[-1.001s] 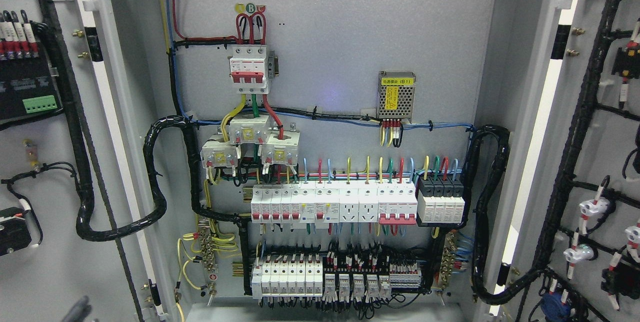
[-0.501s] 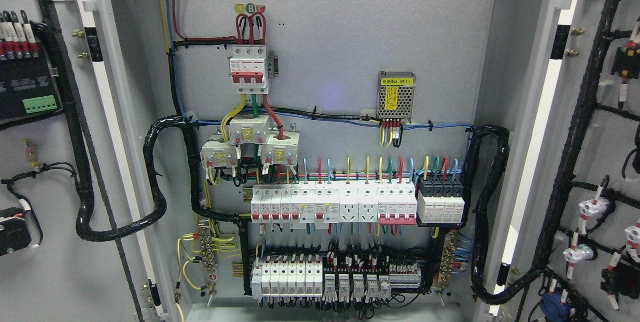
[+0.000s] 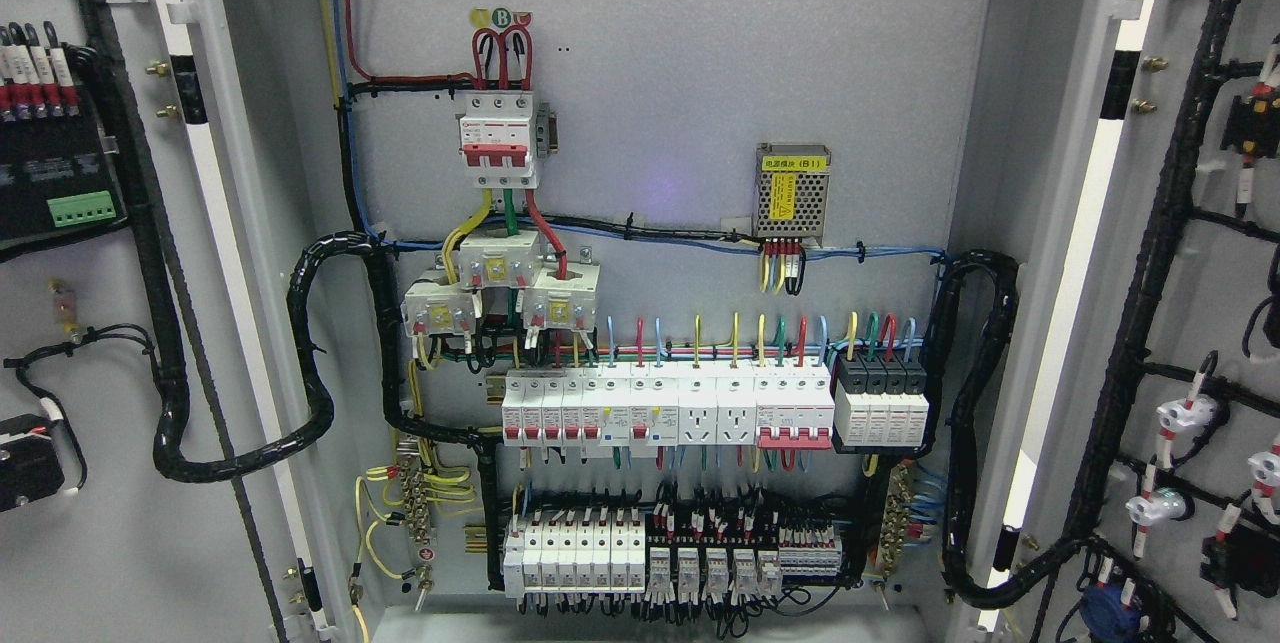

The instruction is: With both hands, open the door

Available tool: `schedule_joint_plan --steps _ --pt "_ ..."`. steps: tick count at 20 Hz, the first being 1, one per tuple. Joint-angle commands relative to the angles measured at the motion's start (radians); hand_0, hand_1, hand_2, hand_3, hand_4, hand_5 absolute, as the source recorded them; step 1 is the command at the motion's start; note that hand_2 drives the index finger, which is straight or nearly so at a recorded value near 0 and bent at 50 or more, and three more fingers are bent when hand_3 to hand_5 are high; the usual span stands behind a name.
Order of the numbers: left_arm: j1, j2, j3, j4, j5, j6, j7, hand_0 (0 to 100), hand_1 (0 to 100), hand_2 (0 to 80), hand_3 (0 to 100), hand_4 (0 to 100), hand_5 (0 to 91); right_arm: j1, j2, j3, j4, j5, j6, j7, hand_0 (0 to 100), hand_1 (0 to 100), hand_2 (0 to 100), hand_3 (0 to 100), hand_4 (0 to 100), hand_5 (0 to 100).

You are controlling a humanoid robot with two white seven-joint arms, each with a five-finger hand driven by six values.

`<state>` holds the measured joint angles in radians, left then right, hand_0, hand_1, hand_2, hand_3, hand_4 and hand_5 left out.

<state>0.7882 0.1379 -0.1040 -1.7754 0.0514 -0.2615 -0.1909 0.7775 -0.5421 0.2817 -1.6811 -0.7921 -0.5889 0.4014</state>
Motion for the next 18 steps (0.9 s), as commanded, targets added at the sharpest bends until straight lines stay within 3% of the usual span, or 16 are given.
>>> schedule_joint_plan --steps 1,4,7,9,11,15,16,18 --pt "0.242 0.063 0.134 0.031 -0.002 0.108 -0.036 12 39 0.0 0 0 0.0 0.002 0.103 0.106 0.312 0.033 0.056 -0.044 12 39 0 0 0 0" --pt "0.269 0.062 0.188 0.155 -0.004 0.2 -0.039 12 39 0.0 0 0 0.0 -0.07 0.168 0.105 0.513 0.082 0.141 -0.045 12 39 0 0 0 0" --pt "0.261 0.062 0.19 0.348 -0.008 0.252 -0.032 12 39 0.0 0 0 0.0 -0.17 0.26 0.1 0.754 0.131 0.176 -0.045 12 39 0 0 0 0" --pt "0.24 0.058 0.184 0.511 -0.008 0.249 -0.028 12 39 0.0 0 0 0.0 -0.254 0.342 0.094 0.954 0.168 0.179 -0.045 12 39 0 0 0 0" --pt "0.182 0.057 0.181 0.672 -0.008 0.245 -0.028 12 39 0.0 0 0 0.0 -0.355 0.428 0.091 1.175 0.221 0.176 -0.045 12 39 0 0 0 0" --pt "-0.042 0.054 0.141 1.075 -0.005 0.232 -0.027 12 39 0.0 0 0 0.0 -0.538 0.556 0.091 1.541 0.274 0.179 -0.053 12 39 0 0 0 0" --pt "-0.094 0.051 0.127 1.164 0.002 0.211 -0.024 12 39 0.0 0 0 0.0 -0.572 0.574 0.096 1.598 0.286 0.187 -0.073 12 39 0 0 0 0" --pt "-0.171 0.037 0.116 1.292 0.005 0.154 -0.016 12 39 0.0 0 0 0.0 -0.613 0.59 0.091 1.638 0.341 0.233 -0.168 12 39 0 0 0 0"
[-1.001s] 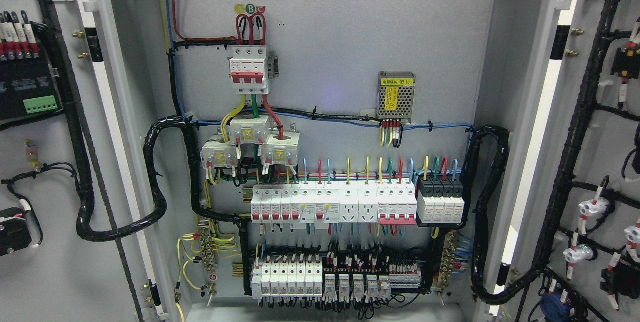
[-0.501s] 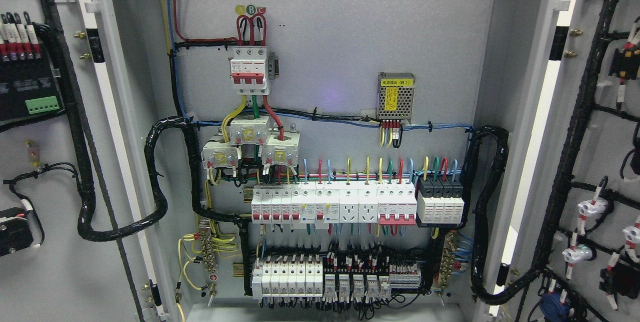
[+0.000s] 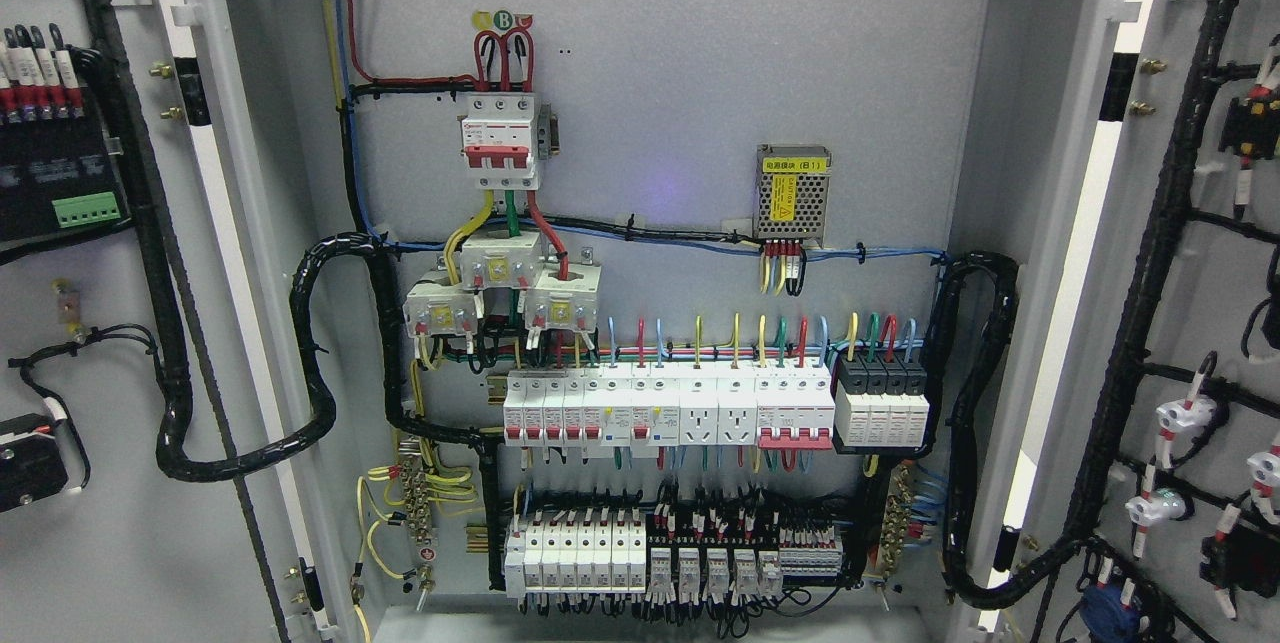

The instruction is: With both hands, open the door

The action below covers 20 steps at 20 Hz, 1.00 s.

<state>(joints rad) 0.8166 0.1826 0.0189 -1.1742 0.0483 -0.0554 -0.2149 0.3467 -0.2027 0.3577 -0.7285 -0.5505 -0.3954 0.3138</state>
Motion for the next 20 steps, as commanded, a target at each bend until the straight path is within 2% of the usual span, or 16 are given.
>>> schedule_joint_plan --steps 1,3,4,5,8,10,12,15,20 --pt "-0.23 -0.023 -0.008 0.732 0.008 -0.061 0.008 12 39 0.0 0 0 0.0 -0.192 0.25 0.015 0.683 0.125 0.088 -0.143 12 39 0 0 0 0" --pt "-0.283 -0.051 -0.008 0.784 0.008 -0.061 0.009 12 39 0.0 0 0 0.0 -0.213 0.25 0.015 0.678 0.156 0.205 -0.255 12 39 0 0 0 0" --pt "-0.307 -0.063 -0.008 0.807 0.007 -0.061 0.009 12 39 0.0 0 0 0.0 -0.216 0.25 0.015 0.678 0.173 0.246 -0.289 12 39 0 0 0 0" --pt "-0.338 -0.074 -0.008 0.829 0.007 -0.061 0.009 12 39 0.0 0 0 0.0 -0.222 0.25 0.014 0.679 0.207 0.283 -0.304 12 39 0 0 0 0" --pt "-0.414 -0.1 -0.007 0.896 0.007 -0.058 0.009 12 39 0.0 0 0 0.0 -0.225 0.27 0.012 0.689 0.296 0.357 -0.317 12 39 0 0 0 0" --pt "-0.471 -0.115 -0.007 0.935 0.007 -0.052 0.009 12 39 0.0 0 0 0.0 -0.227 0.287 0.01 0.69 0.311 0.392 -0.352 12 39 0 0 0 0" --pt "-0.536 -0.126 -0.007 0.99 0.007 -0.049 0.011 12 39 0.0 0 0 0.0 -0.225 0.295 0.012 0.69 0.311 0.397 -0.38 12 39 0 0 0 0" --pt "-0.628 -0.138 -0.005 1.071 0.007 -0.049 0.022 12 39 0.0 0 0 0.0 -0.215 0.302 0.014 0.692 0.311 0.4 -0.384 12 39 0 0 0 0" --pt "-0.711 -0.169 -0.007 1.145 0.004 -0.04 0.022 12 39 0.0 0 0 0.0 -0.183 0.319 0.024 0.686 0.316 0.4 -0.386 12 39 0 0 0 0"
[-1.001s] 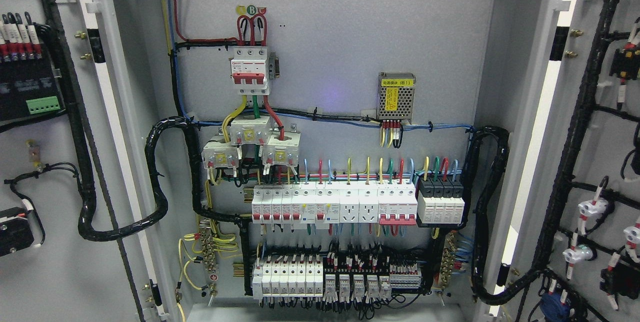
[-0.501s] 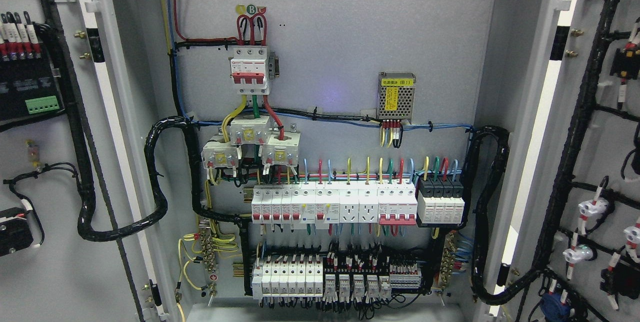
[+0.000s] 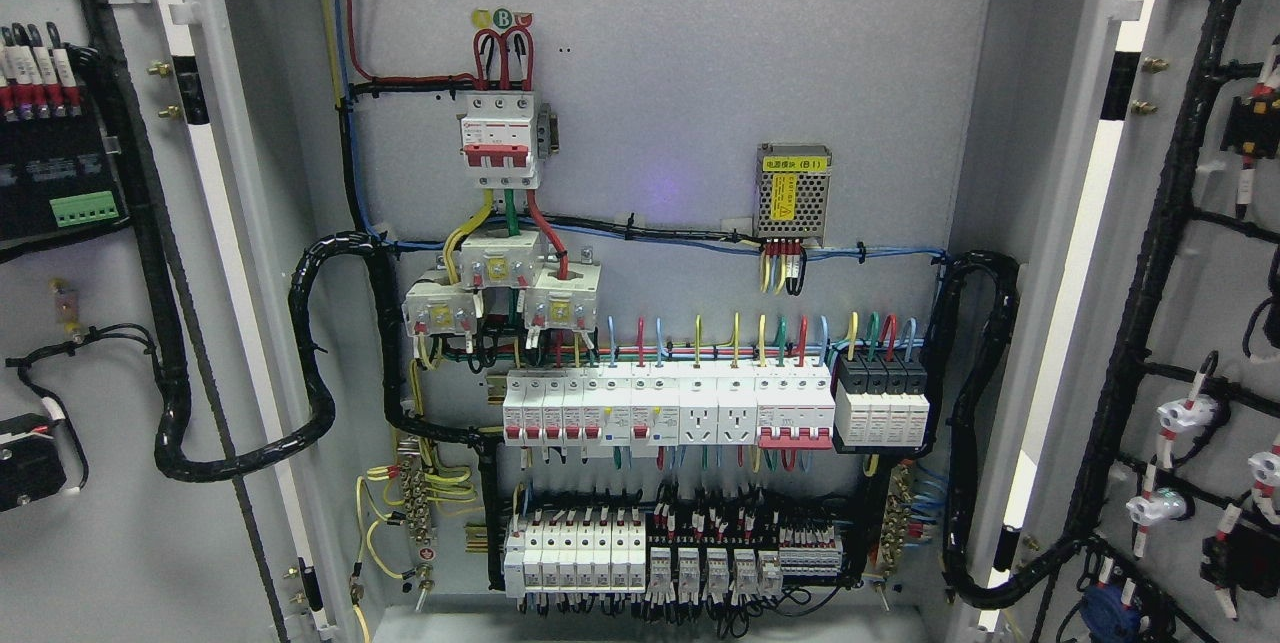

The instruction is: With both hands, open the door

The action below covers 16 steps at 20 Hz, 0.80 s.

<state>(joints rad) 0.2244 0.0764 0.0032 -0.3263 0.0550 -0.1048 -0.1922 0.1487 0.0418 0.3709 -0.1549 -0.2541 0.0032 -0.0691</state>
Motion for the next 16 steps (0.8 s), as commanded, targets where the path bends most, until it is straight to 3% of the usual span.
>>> schedule_joint_plan --steps 1,13,16 --pt "-0.129 -0.067 0.008 0.308 -0.004 0.017 -0.001 12 39 0.0 0 0 0.0 0.017 0.075 0.01 0.112 0.019 0.001 -0.003 12 39 0 0 0 0" --pt "-0.134 -0.084 -0.046 0.331 -0.014 0.033 -0.001 12 39 0.0 0 0 0.0 0.015 0.07 -0.004 0.11 0.019 0.001 -0.012 12 39 0 0 0 0" --pt "-0.131 -0.083 -0.037 0.325 -0.003 0.027 -0.01 12 39 0.0 0 0 0.0 0.015 0.069 -0.047 0.107 0.019 0.001 -0.012 12 39 0 0 0 0"
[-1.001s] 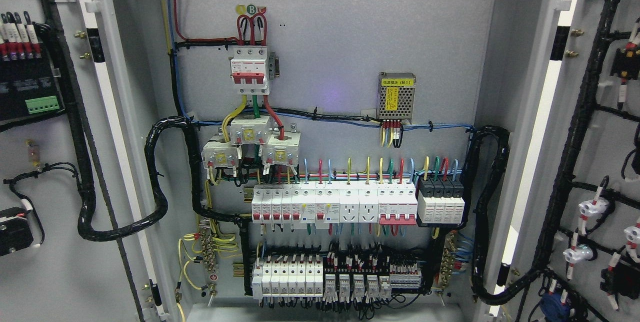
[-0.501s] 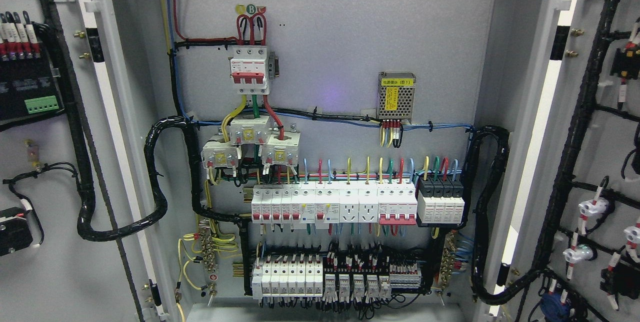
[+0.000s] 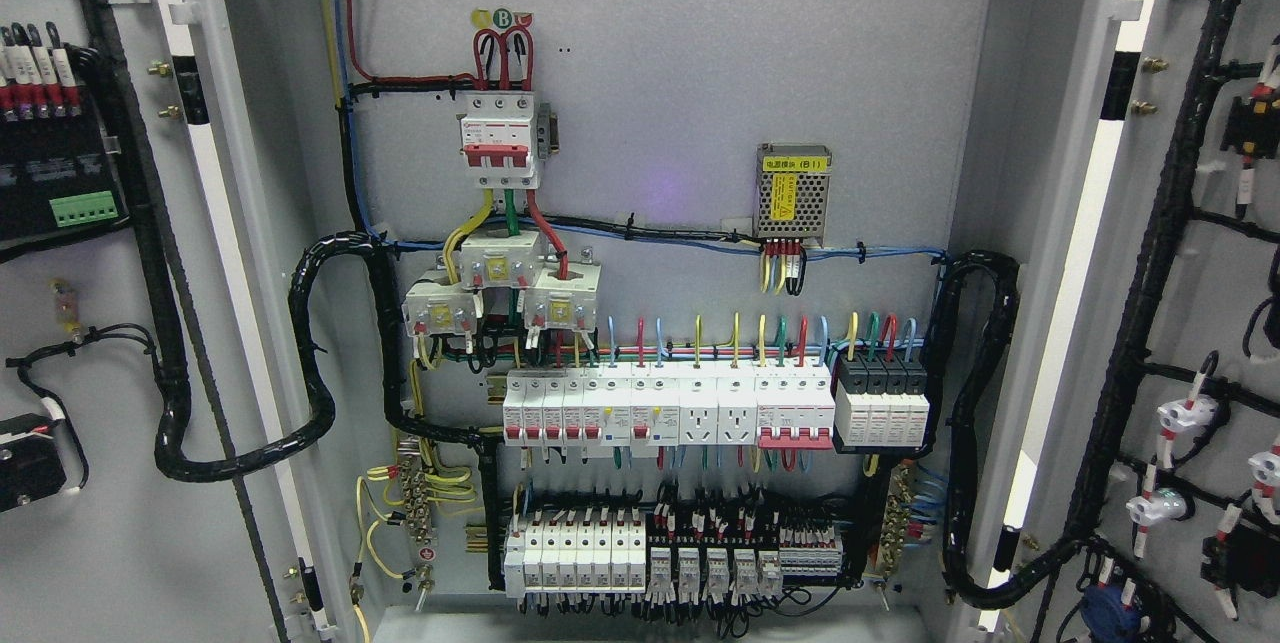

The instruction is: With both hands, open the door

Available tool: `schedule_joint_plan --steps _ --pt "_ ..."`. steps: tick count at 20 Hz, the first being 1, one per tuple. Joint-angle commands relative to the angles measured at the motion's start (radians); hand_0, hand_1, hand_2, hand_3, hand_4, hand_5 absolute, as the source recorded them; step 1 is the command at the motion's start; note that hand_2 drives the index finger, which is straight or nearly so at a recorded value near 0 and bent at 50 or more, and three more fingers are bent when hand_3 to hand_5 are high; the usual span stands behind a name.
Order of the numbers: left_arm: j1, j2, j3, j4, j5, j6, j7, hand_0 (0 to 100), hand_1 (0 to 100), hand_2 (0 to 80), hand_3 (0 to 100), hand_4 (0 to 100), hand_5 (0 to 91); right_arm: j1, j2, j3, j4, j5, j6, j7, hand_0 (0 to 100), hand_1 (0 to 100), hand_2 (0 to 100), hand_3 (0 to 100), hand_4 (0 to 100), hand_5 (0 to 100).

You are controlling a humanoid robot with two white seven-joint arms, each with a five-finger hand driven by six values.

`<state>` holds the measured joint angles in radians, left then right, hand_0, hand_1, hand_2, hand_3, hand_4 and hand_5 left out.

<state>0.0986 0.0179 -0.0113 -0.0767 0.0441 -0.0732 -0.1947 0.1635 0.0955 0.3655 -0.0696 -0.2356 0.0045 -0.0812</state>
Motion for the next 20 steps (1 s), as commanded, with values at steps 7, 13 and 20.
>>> schedule_joint_plan --steps 7,13,20 --pt "-0.008 -0.05 -0.021 0.045 0.011 -0.008 -0.011 12 39 0.0 0 0 0.0 -0.002 0.015 -0.051 0.019 0.001 0.0 0.0 12 39 0 0 0 0" --pt "-0.01 -0.05 -0.021 0.045 0.011 -0.008 -0.011 12 39 0.0 0 0 0.0 -0.002 0.015 -0.054 0.017 0.001 -0.001 0.0 12 39 0 0 0 0" --pt "-0.01 -0.05 -0.021 0.045 0.011 -0.008 -0.011 12 39 0.0 0 0 0.0 -0.002 0.015 -0.057 0.017 -0.001 -0.001 0.0 12 39 0 0 0 0"
